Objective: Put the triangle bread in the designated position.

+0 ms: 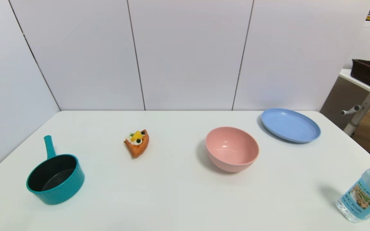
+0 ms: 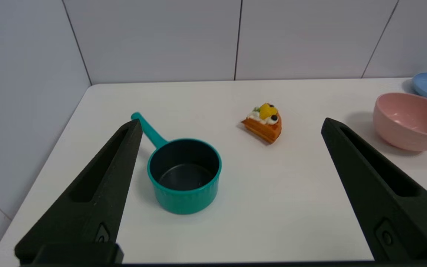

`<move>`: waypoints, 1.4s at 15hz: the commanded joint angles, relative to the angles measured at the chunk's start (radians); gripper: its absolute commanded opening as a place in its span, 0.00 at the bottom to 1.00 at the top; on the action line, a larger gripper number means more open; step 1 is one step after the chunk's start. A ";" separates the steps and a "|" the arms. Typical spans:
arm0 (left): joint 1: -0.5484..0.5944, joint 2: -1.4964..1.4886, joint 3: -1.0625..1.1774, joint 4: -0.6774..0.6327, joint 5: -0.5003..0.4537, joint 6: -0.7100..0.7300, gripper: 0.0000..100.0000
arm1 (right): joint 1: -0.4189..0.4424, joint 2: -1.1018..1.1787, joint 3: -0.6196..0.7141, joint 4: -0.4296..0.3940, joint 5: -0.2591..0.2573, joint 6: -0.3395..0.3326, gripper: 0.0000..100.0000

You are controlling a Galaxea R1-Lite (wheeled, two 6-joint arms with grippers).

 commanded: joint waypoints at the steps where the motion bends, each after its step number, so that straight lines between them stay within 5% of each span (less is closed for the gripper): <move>1: -0.122 0.529 -0.724 0.444 0.054 -0.004 1.00 | 0.000 0.001 0.002 0.000 0.001 -0.001 1.00; 4: -0.119 0.813 -1.176 0.705 0.097 0.041 1.00 | 0.000 0.001 0.002 0.000 0.001 -0.003 1.00; 6: -0.116 0.988 -1.360 0.734 0.098 0.082 1.00 | 0.000 0.001 0.002 0.000 0.001 -0.001 1.00; 10: -0.119 1.250 -1.344 0.524 0.075 0.277 1.00 | 0.000 0.001 0.002 0.000 0.001 -0.001 1.00; 14: -0.121 1.494 -1.342 0.532 -0.161 0.476 1.00 | 0.000 0.001 0.002 0.000 0.001 -0.001 1.00; 19: -0.121 1.655 -1.340 0.789 -0.356 0.840 1.00 | 0.000 0.001 0.002 0.000 0.001 -0.001 1.00; 21: -0.122 1.686 -1.336 0.904 -0.354 0.895 1.00 | 0.000 0.001 0.002 0.000 0.001 -0.001 1.00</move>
